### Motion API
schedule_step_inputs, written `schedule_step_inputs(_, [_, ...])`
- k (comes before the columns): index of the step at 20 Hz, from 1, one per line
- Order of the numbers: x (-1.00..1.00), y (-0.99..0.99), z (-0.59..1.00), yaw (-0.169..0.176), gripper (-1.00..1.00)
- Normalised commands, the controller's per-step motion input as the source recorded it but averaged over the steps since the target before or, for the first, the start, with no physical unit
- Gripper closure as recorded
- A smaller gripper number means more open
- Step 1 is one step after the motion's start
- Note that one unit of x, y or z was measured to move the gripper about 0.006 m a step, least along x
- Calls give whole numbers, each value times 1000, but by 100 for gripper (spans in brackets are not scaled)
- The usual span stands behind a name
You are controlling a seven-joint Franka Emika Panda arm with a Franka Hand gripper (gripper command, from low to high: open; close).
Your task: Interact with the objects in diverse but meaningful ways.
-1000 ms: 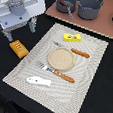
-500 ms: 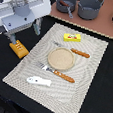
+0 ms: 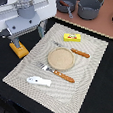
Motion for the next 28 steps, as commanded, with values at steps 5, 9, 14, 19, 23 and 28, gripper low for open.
schedule_step_inputs(5, [468, -323, 306, 0, -100])
schedule_step_inputs(9, [361, -291, 251, 55, -100])
schedule_step_inputs(14, [105, -227, 113, 202, -100])
schedule_step_inputs(19, [148, -309, 88, 195, -100])
schedule_step_inputs(23, [346, -418, 134, 133, -100])
schedule_step_inputs(28, [680, -545, 162, 0, -100])
